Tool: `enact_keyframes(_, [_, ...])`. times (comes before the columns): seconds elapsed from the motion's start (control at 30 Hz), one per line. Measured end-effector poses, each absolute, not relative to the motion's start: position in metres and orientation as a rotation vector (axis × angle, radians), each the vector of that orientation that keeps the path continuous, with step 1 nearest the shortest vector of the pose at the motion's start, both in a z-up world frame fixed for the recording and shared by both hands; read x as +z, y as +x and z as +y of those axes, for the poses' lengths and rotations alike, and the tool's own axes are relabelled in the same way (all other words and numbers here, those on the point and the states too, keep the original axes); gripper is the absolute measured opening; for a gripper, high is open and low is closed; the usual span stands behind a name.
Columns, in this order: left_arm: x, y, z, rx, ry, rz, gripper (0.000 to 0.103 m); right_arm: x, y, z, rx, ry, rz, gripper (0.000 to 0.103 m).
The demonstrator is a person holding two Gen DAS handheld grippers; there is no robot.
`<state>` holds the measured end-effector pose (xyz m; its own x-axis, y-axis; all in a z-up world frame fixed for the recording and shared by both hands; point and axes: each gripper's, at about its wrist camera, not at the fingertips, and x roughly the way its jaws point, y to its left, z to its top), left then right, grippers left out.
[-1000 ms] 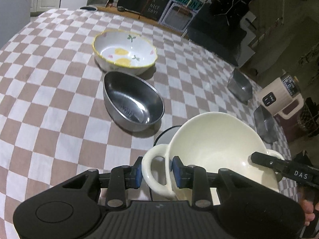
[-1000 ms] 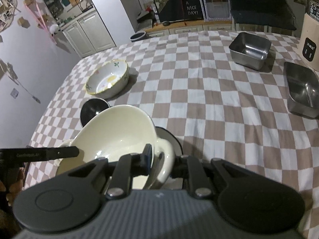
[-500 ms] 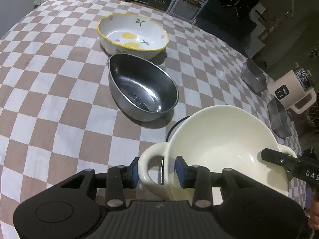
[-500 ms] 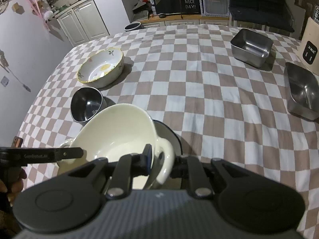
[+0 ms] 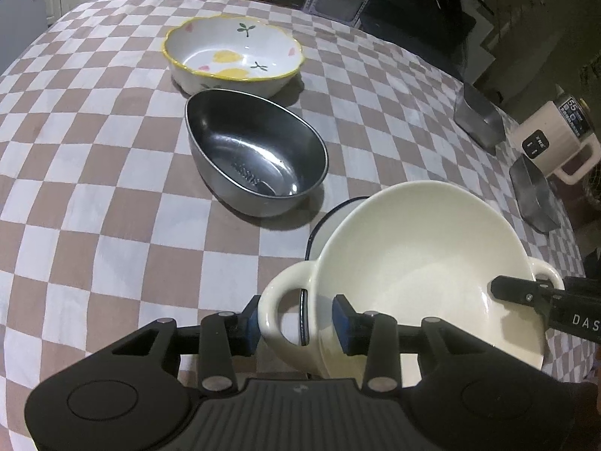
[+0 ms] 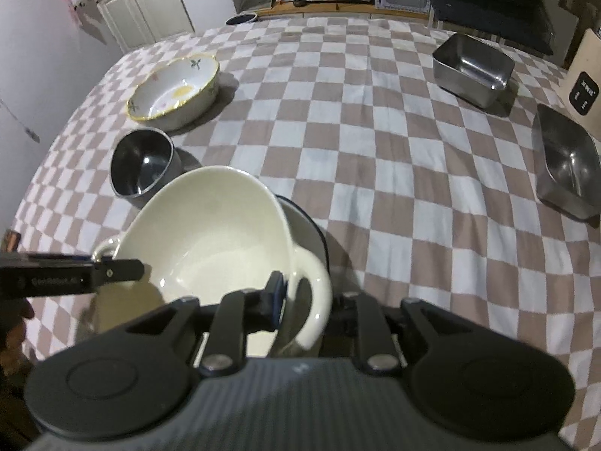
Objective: Organize plates and bowls
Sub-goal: 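Lower the cream two-handled bowl onto the black-rimmed plate with both tools, then open both tools to release the cream bowl's handles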
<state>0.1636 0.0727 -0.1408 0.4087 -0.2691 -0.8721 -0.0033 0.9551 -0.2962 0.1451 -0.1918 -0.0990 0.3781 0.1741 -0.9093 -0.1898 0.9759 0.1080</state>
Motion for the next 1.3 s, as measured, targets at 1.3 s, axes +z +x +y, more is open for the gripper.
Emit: enact_keyframes(1.3, [-0.133, 0.161, 0.066, -0.181, -0.192, 1.155, 0.046, -0.121, 0.150, -0.181, 0.263, -0.217, 1.217, 0.051])
